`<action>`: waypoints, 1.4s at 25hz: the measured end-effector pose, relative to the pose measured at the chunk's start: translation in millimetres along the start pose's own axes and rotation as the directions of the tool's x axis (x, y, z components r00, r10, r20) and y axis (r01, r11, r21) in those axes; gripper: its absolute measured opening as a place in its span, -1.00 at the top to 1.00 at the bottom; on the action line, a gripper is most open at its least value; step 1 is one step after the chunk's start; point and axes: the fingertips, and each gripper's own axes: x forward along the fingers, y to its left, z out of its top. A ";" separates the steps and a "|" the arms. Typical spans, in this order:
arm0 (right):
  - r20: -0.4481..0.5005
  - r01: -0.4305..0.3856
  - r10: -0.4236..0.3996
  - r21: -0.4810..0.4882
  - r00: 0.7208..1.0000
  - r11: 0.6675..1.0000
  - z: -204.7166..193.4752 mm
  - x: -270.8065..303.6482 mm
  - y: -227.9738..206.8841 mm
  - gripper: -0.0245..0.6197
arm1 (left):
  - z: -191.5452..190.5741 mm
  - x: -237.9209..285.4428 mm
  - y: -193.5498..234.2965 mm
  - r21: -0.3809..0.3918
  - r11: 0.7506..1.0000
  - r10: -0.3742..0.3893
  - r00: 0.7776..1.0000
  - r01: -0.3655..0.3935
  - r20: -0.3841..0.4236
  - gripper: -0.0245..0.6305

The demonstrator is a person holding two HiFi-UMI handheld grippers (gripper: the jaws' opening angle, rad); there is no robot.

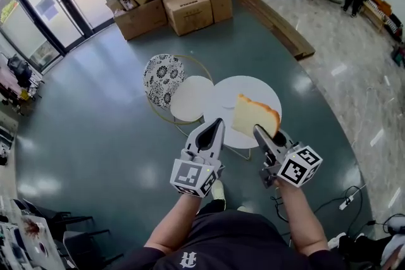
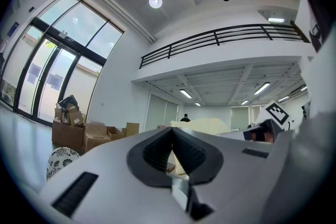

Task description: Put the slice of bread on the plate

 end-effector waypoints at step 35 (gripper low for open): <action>-0.118 0.135 -0.118 0.143 0.986 0.980 -11.2 163.4 -166.5 0.63 | -50.6 164.7 143.1 -0.038 0.999 -0.021 0.998 0.019 -0.055 0.91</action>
